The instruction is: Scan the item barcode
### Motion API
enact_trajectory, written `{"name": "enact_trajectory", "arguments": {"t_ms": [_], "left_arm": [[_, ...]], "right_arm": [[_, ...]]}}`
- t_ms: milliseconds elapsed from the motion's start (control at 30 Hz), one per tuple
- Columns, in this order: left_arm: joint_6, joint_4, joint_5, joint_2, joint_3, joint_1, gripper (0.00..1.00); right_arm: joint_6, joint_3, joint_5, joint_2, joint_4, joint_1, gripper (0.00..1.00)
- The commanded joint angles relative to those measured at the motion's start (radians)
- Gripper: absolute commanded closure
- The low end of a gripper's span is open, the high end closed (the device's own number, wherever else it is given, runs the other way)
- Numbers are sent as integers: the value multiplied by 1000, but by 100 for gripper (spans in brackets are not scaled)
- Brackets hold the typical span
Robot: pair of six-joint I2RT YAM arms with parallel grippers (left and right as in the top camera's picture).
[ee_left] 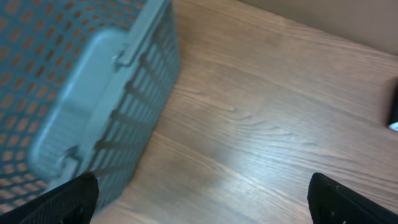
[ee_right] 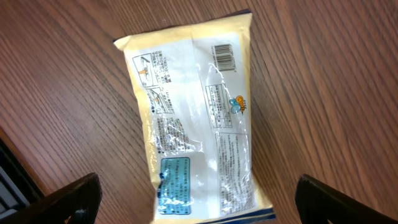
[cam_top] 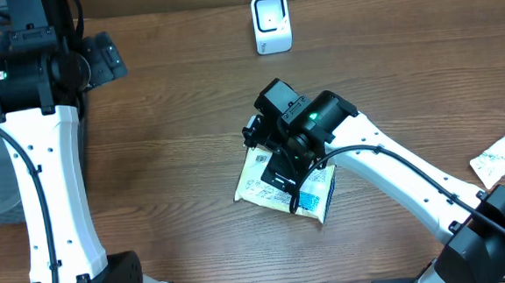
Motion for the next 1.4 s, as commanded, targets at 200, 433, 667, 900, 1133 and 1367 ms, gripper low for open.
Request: {"name": "enact_trajectory", "arguments": {"t_ms": [200,433,667,900,1133,1367], "left_arm": [[14,29,77,-2,-3,3,0],[36,68,117,-2,-3,3,0],[44,90,187,-2,-3,3,0],[55,66,183,-2,-3,3,0],[62,32,183,-2,-3,3,0],[62,5,183,-2,-3,3,0]], "right_arm": [[841,164,12,-84,-132,-57,0],[1098,102,-46,-233,-199,-316,0],[1018,-187,-297,-248,-9,-488,0],[1014,-541,-373,-248,330,-492,0],[1046,-806,-539,-248,645,-492,0],[1099,-1027,-593,-248,950,-492,0]]}}
